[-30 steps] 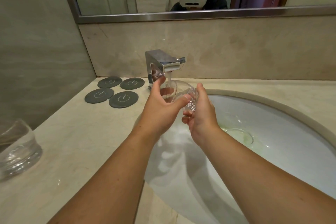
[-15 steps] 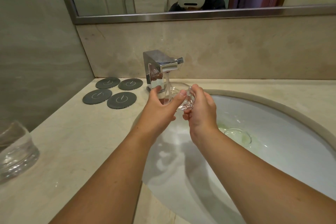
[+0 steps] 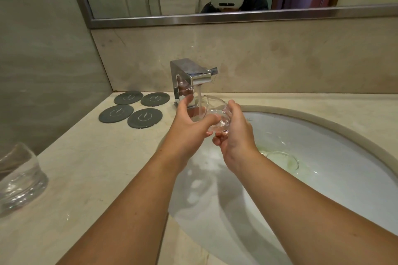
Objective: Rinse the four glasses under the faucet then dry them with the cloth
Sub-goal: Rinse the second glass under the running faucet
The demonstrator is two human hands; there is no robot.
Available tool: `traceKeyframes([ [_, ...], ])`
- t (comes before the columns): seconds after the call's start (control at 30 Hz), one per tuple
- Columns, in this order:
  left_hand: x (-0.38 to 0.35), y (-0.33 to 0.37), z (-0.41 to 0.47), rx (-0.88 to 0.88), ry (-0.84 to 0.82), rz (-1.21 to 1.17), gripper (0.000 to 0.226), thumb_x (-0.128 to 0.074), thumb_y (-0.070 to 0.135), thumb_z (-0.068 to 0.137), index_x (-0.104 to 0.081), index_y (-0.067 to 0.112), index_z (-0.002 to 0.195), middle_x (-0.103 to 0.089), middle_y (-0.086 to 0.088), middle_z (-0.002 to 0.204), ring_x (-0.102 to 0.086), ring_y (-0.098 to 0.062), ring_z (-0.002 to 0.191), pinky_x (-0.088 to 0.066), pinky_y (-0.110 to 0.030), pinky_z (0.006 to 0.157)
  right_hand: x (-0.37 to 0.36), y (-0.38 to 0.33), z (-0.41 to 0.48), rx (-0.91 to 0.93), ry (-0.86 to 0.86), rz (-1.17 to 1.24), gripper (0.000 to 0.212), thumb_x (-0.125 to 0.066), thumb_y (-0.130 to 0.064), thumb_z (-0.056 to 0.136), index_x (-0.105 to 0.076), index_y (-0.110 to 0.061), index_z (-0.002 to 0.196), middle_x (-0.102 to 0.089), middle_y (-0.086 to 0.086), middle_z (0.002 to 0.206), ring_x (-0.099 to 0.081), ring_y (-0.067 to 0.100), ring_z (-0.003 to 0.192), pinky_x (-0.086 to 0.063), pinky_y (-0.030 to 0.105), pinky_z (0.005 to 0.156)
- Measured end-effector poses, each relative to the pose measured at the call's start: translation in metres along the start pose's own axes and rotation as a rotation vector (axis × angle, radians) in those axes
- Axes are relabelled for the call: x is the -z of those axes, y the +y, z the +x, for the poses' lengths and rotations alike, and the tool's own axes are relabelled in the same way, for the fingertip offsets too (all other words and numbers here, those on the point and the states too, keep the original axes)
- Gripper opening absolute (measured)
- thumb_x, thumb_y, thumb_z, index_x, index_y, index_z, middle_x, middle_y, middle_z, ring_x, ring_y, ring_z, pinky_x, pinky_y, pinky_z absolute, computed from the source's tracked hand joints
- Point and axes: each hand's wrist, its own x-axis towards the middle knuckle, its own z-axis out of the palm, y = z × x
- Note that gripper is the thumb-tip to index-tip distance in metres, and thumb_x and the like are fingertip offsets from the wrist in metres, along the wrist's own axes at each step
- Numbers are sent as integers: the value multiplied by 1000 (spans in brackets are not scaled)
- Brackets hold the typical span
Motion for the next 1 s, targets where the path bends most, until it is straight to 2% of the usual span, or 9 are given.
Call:
traceKeyframes([
  [0.13,-1,-1,0,64,-35,16,108,-85,53,75,-25,35,163,-66,10,133,-68,-10,122,-59,-39,100,0,-1,-2,40,46,-25,34,-67,-45,97,-70,-12,106,-70,4,91,-45,15,53,-36,28,47],
  [0.27,2,-1,0,95,5,68,121,-77,80,61,-29,34,162,-66,2,138,-72,-20,119,-61,-34,84,-1,-1,-5,73,24,-63,35,-68,-44,96,-70,-12,111,-69,4,89,-45,16,57,-37,28,49],
  [0.4,3,0,2,97,61,-5,99,-84,58,74,-39,25,156,-72,-2,126,-76,-21,110,-60,-33,80,-2,0,-5,64,-6,-70,38,-68,-48,96,-70,-14,114,-70,2,94,-46,16,56,-38,28,50],
  [0.5,3,0,3,79,53,-50,100,-84,48,69,-38,28,156,-71,-4,130,-75,-21,113,-63,-36,85,-1,-1,-4,28,-9,-72,44,-63,-57,97,-71,-16,112,-73,0,99,-48,14,54,-38,29,50],
  [0.6,3,1,3,37,49,-58,98,-82,40,69,-38,29,156,-70,-1,131,-74,-15,114,-62,-35,85,-1,-1,-4,-15,-20,-65,50,-60,-63,98,-74,-15,105,-69,1,81,-47,12,48,-36,28,48],
  [0.67,3,1,3,21,46,-50,99,-81,36,68,-38,28,157,-69,-2,130,-75,-12,109,-61,-34,84,-1,-1,-5,-16,-18,-45,45,-61,-58,98,-74,-15,100,-66,2,76,-45,12,46,-34,27,47],
  [0.73,2,1,3,30,20,-48,100,-79,34,68,-36,28,158,-69,0,128,-75,-10,105,-61,-37,92,-2,-1,-5,-4,-4,-20,40,-64,-52,99,-74,-14,103,-68,3,82,-44,12,46,-34,27,46],
  [0.9,1,1,1,68,-23,-12,104,-85,50,78,-29,30,164,-67,15,124,-67,-4,118,-55,-42,108,-2,-3,-6,52,56,-7,32,-66,-43,98,-70,-11,102,-71,3,84,-41,14,50,-34,27,47],
  [1.0,2,1,-1,84,-8,49,102,-81,66,80,-33,28,161,-67,12,127,-67,-8,121,-59,-36,95,-2,-4,-8,99,59,-42,35,-68,-43,97,-70,-12,113,-67,1,84,-43,15,54,-35,26,46],
])
